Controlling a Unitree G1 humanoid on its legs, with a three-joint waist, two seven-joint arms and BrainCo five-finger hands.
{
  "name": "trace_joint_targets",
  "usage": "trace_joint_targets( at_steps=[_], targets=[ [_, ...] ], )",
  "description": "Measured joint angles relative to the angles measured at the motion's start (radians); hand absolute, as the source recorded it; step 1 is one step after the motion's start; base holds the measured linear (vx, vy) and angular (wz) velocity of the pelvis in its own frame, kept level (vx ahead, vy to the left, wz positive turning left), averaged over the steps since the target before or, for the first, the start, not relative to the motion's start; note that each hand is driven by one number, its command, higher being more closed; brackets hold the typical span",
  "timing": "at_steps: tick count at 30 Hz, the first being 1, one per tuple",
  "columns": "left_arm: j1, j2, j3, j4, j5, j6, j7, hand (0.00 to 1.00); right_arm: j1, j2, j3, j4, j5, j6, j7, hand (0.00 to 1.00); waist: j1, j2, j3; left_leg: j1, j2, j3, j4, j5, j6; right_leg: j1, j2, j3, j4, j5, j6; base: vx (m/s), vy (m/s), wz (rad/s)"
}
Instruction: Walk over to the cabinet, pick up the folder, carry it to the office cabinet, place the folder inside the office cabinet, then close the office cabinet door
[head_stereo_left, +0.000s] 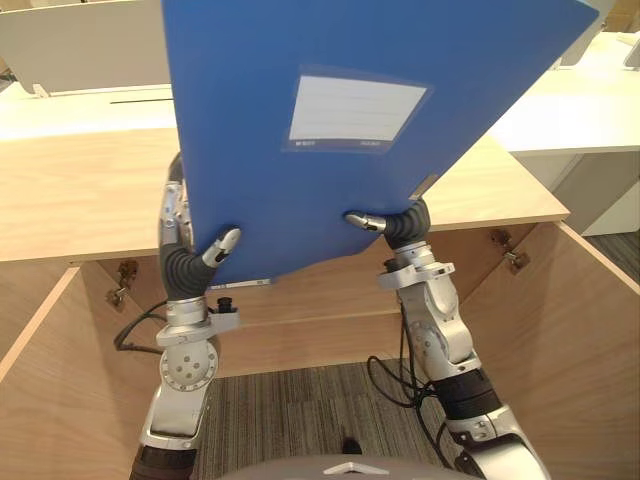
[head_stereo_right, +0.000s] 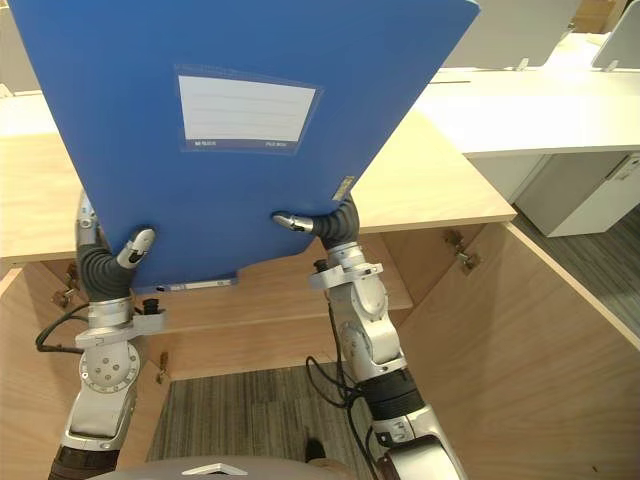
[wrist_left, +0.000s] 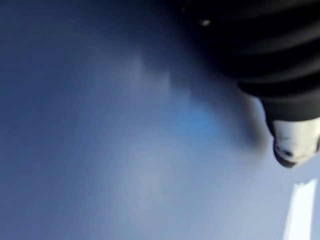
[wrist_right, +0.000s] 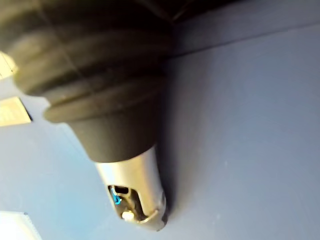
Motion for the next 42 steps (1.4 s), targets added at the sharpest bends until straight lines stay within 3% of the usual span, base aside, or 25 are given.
trace_joint_targets(
  at_steps=[10,16,22,28,33,42],
  targets=[
    [0.117,-0.074,0.137,0.166,-0.004,0.027,-0.005,0.00,0.122,0.037,0.009,-0.031,-0.083,0.006,-0.002,1.00,0.018,-0.008,0.010,0.004,-0.001,-0.031,-0.021,0.008,0.000,0.010,-0.003,-0.033,0.000,-0.015,0.001,-0.02,-0.028,0.10],
    [0.156,-0.113,0.161,0.293,-0.029,0.050,-0.048,0.00,0.173,0.036,0.005,-0.028,-0.153,0.013,-0.004,1.00,0.023,-0.012,0.013,0.002,0.000,-0.050,-0.033,0.012,-0.001,0.011,-0.003,-0.055,0.000,-0.026,0.002,-0.01,-0.032,0.09],
    [0.186,-0.144,0.171,0.399,-0.030,0.103,-0.102,0.00,0.191,0.035,0.012,-0.028,-0.283,0.014,-0.018,1.00,0.026,-0.019,0.020,0.000,0.001,-0.052,-0.033,0.010,-0.003,0.011,-0.003,-0.058,0.000,-0.032,0.003,-0.01,-0.017,0.01],
    [0.197,-0.143,0.190,0.531,-0.031,0.129,-0.153,0.00,0.238,0.034,0.035,-0.028,-0.427,0.014,-0.047,1.00,0.030,-0.023,0.023,-0.004,0.001,-0.060,-0.033,0.009,-0.003,0.011,-0.004,-0.067,0.000,-0.036,0.002,-0.04,-0.031,0.04],
    [0.192,-0.141,0.194,0.649,-0.030,0.135,-0.156,0.00,0.262,0.028,0.044,-0.028,-0.515,0.013,-0.072,1.00,0.030,-0.023,0.023,-0.007,0.002,-0.066,-0.032,0.009,-0.003,0.011,-0.004,-0.074,0.000,-0.038,0.002,-0.04,-0.034,0.04],
    [0.196,-0.065,0.180,0.936,-0.006,0.175,-0.162,0.00,0.319,-0.017,0.086,0.042,-0.613,0.005,-0.081,1.00,0.028,-0.026,0.024,-0.016,0.008,-0.070,-0.005,0.001,-0.013,0.011,0.000,-0.077,0.000,-0.038,0.000,-0.04,-0.035,0.01]
  ],
)
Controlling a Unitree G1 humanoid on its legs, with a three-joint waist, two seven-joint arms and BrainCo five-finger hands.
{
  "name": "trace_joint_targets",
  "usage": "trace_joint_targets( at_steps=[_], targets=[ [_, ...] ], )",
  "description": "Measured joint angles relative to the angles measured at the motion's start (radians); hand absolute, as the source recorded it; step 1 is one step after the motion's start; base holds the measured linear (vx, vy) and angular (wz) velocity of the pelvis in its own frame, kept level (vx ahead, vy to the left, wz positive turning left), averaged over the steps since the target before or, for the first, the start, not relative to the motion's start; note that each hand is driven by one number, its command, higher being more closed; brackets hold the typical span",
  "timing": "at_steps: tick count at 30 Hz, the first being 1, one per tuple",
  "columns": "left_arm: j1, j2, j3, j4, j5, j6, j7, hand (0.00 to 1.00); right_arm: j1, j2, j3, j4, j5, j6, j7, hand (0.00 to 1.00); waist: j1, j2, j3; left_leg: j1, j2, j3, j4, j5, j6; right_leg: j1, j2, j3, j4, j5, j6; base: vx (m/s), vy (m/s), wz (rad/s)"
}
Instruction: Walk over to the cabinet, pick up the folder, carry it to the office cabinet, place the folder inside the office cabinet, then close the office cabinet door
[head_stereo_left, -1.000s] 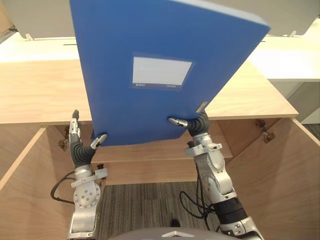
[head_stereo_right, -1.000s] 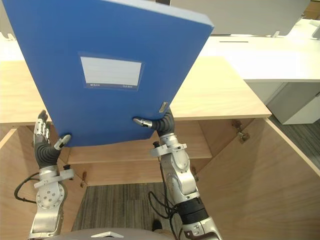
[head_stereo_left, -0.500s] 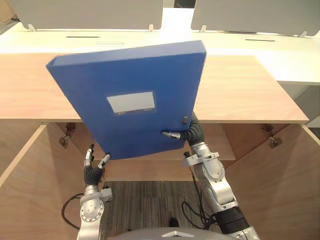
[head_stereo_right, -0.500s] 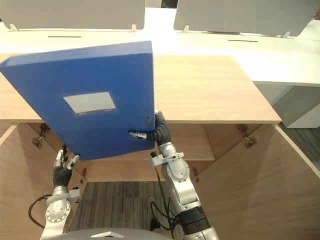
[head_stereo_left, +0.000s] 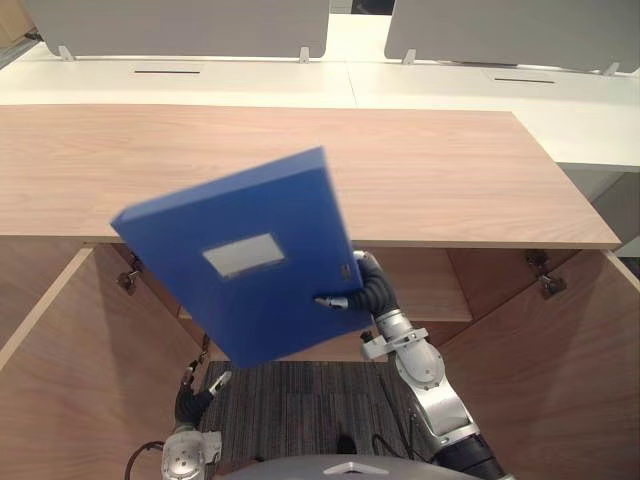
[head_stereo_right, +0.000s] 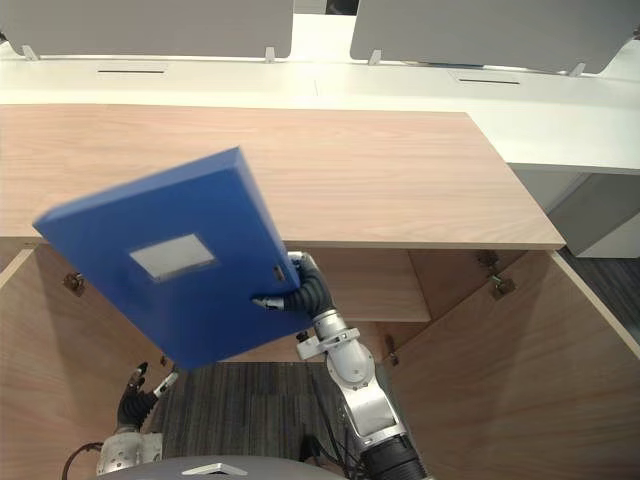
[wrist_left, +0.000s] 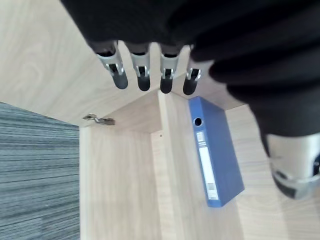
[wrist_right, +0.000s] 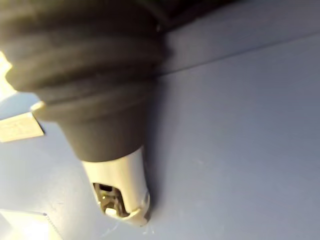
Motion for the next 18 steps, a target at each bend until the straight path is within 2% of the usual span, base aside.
trace_joint_targets(
  at_steps=[6,12,14,15,18],
  targets=[
    [0.017,0.018,-0.038,0.060,0.020,-0.001,-0.016,0.00,0.033,-0.035,0.015,0.047,-0.117,-0.003,-0.005,1.00,0.002,-0.001,0.002,-0.006,0.003,0.001,0.009,-0.003,-0.003,0.000,0.002,0.001,0.000,0.003,-0.004,-0.06,-0.030,-0.02],
    [0.013,0.043,-0.084,0.075,0.027,-0.001,-0.036,0.00,0.029,-0.088,0.113,0.135,-0.190,-0.015,-0.007,1.00,-0.001,0.003,0.012,-0.010,0.004,0.004,0.009,-0.003,-0.003,-0.003,0.003,0.001,0.000,0.003,-0.004,-0.04,-0.023,-0.01],
    [0.003,0.047,-0.091,0.072,0.027,-0.001,-0.036,0.00,0.019,-0.099,0.147,0.174,-0.214,-0.015,-0.003,1.00,0.004,0.010,0.029,-0.032,0.003,0.007,0.020,-0.004,-0.004,-0.024,0.001,0.002,0.006,0.005,-0.005,-0.05,-0.015,-0.02],
    [-0.016,0.054,-0.102,0.070,0.026,0.000,-0.037,0.00,-0.004,-0.111,0.171,0.187,-0.215,-0.015,-0.002,1.00,0.006,0.007,0.054,-0.066,0.004,0.008,0.055,-0.013,-0.001,-0.053,-0.001,0.007,0.028,0.004,-0.005,-0.07,-0.008,-0.08],
    [-0.073,0.065,-0.109,0.064,0.025,0.002,-0.042,0.00,-0.124,-0.141,0.208,0.216,-0.217,-0.014,-0.001,1.00,0.009,0.020,0.150,-0.186,0.015,0.023,0.191,-0.057,0.002,-0.159,-0.002,0.030,0.108,-0.002,-0.009,-0.16,-0.012,-0.15]
  ],
)
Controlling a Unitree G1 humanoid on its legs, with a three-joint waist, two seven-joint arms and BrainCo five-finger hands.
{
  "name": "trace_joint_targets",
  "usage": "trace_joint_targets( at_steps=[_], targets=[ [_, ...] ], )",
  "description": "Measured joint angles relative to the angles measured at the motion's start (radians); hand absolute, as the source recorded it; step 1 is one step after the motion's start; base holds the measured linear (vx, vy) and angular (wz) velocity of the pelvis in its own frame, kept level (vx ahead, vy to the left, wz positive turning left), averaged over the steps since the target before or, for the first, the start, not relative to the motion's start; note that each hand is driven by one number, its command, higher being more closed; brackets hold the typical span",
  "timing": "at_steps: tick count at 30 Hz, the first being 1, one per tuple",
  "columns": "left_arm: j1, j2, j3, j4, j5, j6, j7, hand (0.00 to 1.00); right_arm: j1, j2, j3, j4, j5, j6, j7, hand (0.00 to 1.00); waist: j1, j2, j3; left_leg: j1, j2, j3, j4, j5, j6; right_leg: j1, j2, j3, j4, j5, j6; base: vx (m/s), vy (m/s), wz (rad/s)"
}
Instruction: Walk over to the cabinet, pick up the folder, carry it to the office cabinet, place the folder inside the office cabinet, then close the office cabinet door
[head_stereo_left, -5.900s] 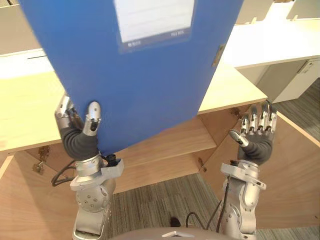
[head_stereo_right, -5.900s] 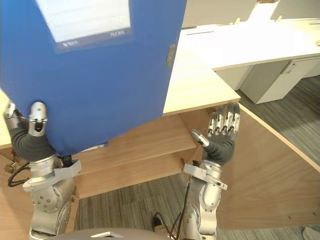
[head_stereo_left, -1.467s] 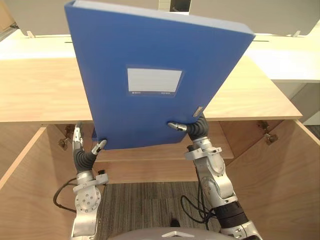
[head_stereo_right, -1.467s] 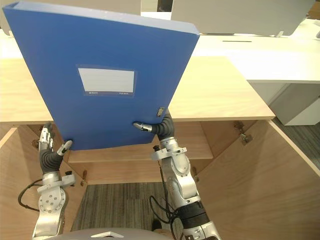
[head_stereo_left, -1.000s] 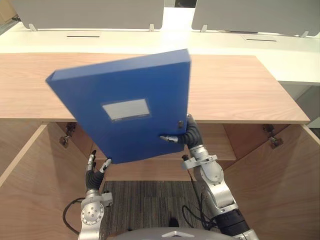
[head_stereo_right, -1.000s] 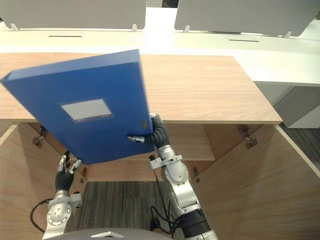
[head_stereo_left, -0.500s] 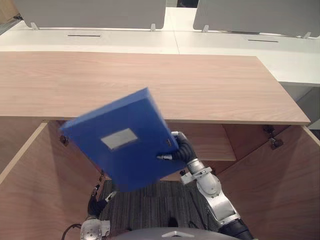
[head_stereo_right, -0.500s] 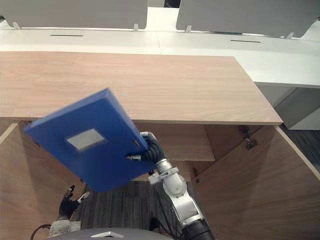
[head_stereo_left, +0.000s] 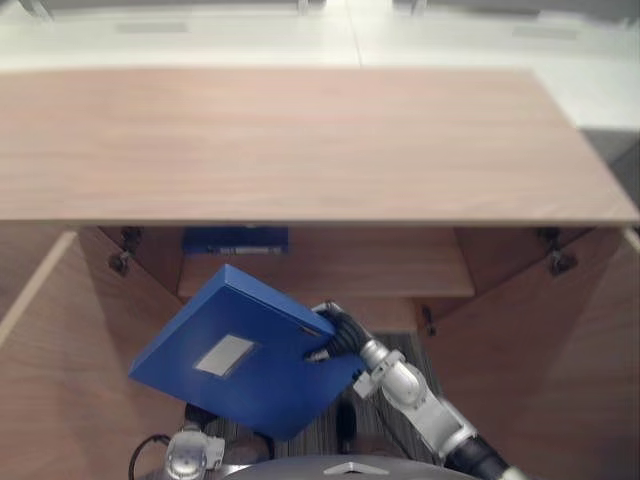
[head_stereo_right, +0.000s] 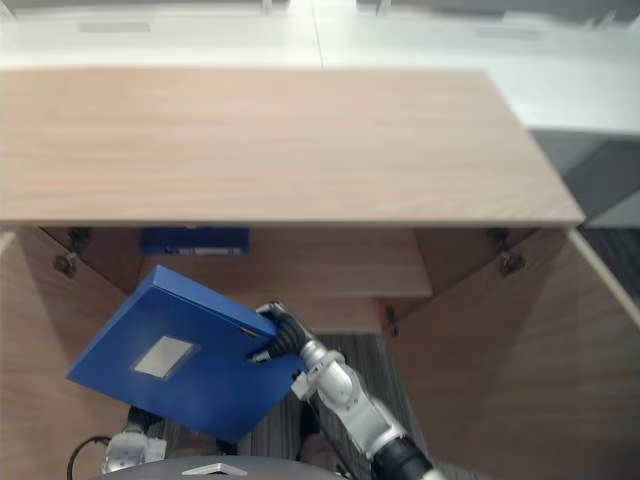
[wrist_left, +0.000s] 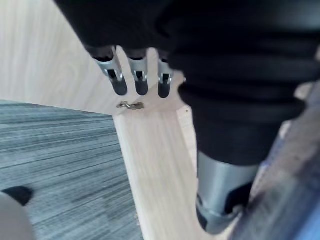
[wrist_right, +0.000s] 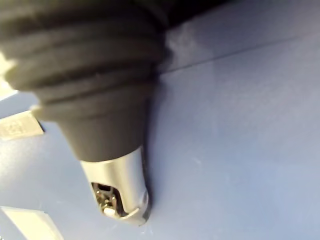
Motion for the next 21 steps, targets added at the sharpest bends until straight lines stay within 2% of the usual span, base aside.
trace_joint_targets(
  at_steps=[1,4,10,13,17,19,21],
  targets=[
    [-0.040,0.008,-0.020,0.000,-0.001,0.005,0.000,0.00,-0.077,-0.010,0.001,0.032,-0.021,0.001,-0.002,1.00,-0.005,0.011,0.051,-0.074,0.009,0.000,0.085,-0.020,0.001,-0.069,0.000,0.002,0.064,-0.010,-0.003,-0.22,-0.012,-0.04],
    [-0.107,0.022,-0.048,0.014,-0.003,0.015,0.001,0.00,-0.184,-0.026,0.022,0.073,-0.037,0.014,-0.006,1.00,-0.003,0.015,0.128,-0.195,0.021,-0.001,0.209,-0.054,0.007,-0.194,0.000,0.006,0.200,-0.050,-0.006,-0.21,-0.008,0.03],
    [-0.249,0.042,-0.064,0.088,-0.042,0.015,0.018,0.00,-0.295,-0.048,0.003,0.104,-0.015,0.022,-0.040,1.00,-0.010,0.019,0.201,-0.419,0.030,-0.008,0.367,-0.080,0.021,-0.421,-0.014,0.001,0.369,-0.079,-0.011,-0.19,-0.007,0.05],
    [-0.294,0.040,-0.075,0.089,-0.057,0.008,0.029,0.00,-0.320,-0.052,-0.072,0.111,0.040,0.034,-0.068,1.00,-0.009,0.027,0.210,-0.520,0.032,-0.022,0.422,-0.082,0.024,-0.511,-0.016,-0.005,0.409,-0.078,-0.012,-0.12,-0.004,0.09],
    [-0.353,0.033,-0.073,0.082,-0.090,-0.006,0.038,0.00,-0.391,-0.043,-0.225,0.102,0.185,0.040,-0.153,1.00,-0.008,0.033,0.227,-0.646,0.049,-0.030,0.507,-0.098,0.027,-0.628,-0.012,-0.006,0.475,-0.083,-0.018,-0.10,-0.014,-0.02],
    [-0.368,0.019,-0.061,0.044,-0.103,-0.013,0.047,0.00,-0.440,-0.047,-0.303,0.050,0.250,0.041,-0.201,1.00,-0.007,0.035,0.228,-0.731,0.060,-0.030,0.559,-0.115,0.023,-0.711,-0.010,-0.005,0.522,-0.092,-0.022,-0.08,-0.015,-0.05],
    [-0.369,0.003,-0.051,0.004,-0.110,-0.015,0.051,0.00,-0.462,-0.047,-0.340,0.002,0.270,0.040,-0.227,1.00,-0.003,0.037,0.230,-0.779,0.073,-0.031,0.592,-0.125,0.022,-0.757,-0.002,-0.004,0.545,-0.097,-0.027,-0.05,-0.017,-0.11]
  ],
)
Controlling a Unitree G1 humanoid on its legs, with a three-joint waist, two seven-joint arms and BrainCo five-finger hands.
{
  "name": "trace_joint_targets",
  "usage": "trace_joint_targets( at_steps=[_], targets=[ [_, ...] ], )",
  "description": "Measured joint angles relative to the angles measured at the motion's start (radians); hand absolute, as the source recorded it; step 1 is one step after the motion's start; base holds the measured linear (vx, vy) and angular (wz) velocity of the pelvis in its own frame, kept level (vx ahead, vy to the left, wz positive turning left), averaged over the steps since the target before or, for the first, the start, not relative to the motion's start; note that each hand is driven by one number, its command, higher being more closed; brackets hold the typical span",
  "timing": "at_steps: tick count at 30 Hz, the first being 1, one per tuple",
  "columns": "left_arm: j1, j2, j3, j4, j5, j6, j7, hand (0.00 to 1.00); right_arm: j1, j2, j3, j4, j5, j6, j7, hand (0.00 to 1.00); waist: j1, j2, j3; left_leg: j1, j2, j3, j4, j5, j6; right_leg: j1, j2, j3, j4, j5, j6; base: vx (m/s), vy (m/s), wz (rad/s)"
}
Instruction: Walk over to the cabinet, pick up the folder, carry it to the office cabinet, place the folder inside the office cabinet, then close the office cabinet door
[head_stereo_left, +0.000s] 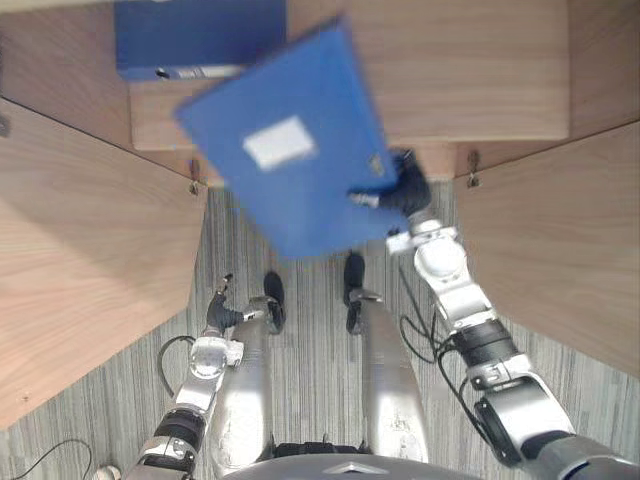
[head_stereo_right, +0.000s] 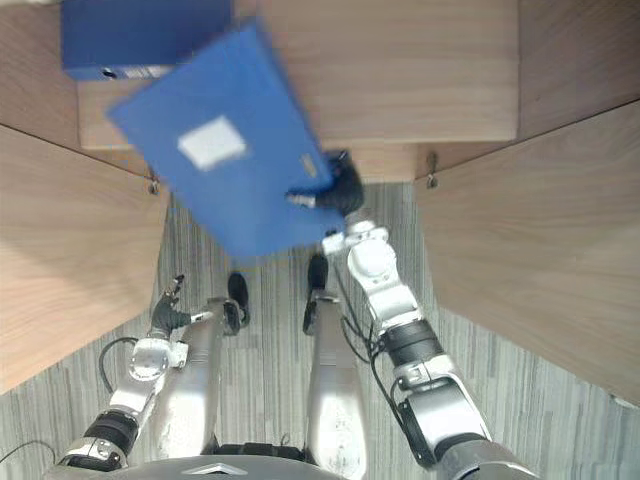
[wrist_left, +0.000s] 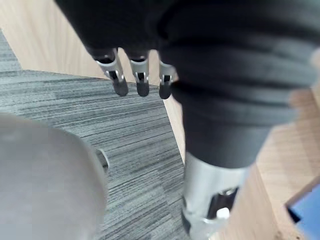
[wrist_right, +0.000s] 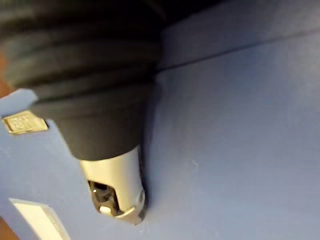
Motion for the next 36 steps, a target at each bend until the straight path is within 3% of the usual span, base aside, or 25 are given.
trace_joint_targets(
  at_steps=[5,9,17,24,28,36],
  targets=[
    [-0.004,-0.047,0.003,-0.116,0.000,-0.008,0.001,0.00,-0.076,-0.010,-0.068,-0.059,0.070,0.000,-0.042,1.00,0.011,0.004,0.007,-0.099,0.028,0.000,0.076,-0.016,0.001,-0.099,0.006,-0.008,0.079,-0.027,-0.009,-0.01,-0.010,-0.02],
    [-0.008,-0.059,0.018,-0.163,-0.001,-0.012,0.002,0.00,-0.152,-0.037,-0.130,-0.038,0.198,0.000,-0.071,1.00,0.025,0.005,0.018,-0.160,0.048,0.001,0.124,-0.026,0.001,-0.156,0.011,-0.018,0.121,-0.040,-0.014,-0.01,0.000,0.00],
    [-0.011,-0.067,0.037,-0.164,-0.022,-0.009,0.035,0.00,-0.346,-0.061,-0.177,0.161,0.456,0.005,-0.109,1.00,0.028,0.005,0.027,-0.218,0.077,0.003,0.170,-0.037,0.003,-0.205,0.022,-0.031,0.133,-0.035,-0.019,-0.06,0.006,-0.08],
    [-0.016,-0.081,0.040,-0.165,-0.050,-0.008,0.047,0.00,-0.525,-0.073,-0.170,0.416,0.642,0.067,-0.111,1.00,0.028,0.005,0.027,-0.229,0.090,0.008,0.165,-0.036,0.003,-0.216,0.031,-0.034,0.116,-0.022,-0.026,-0.02,0.005,-0.06],
    [-0.027,-0.096,0.041,-0.155,-0.072,-0.001,0.081,0.00,-0.656,-0.069,-0.164,0.526,0.786,0.072,-0.145,1.00,0.025,0.006,0.026,-0.225,0.095,0.017,0.147,-0.030,0.002,-0.206,0.036,-0.033,0.084,0.002,-0.027,-0.01,0.022,-0.08],
    [-0.047,-0.125,0.041,-0.114,-0.092,0.023,0.113,0.00,-0.767,0.003,-0.216,0.577,0.968,0.065,-0.224,1.00,0.022,0.008,0.022,-0.188,0.090,0.027,0.089,-0.002,-0.001,-0.166,0.036,-0.037,0.025,0.027,-0.032,-0.01,-0.002,0.02]
  ],
)
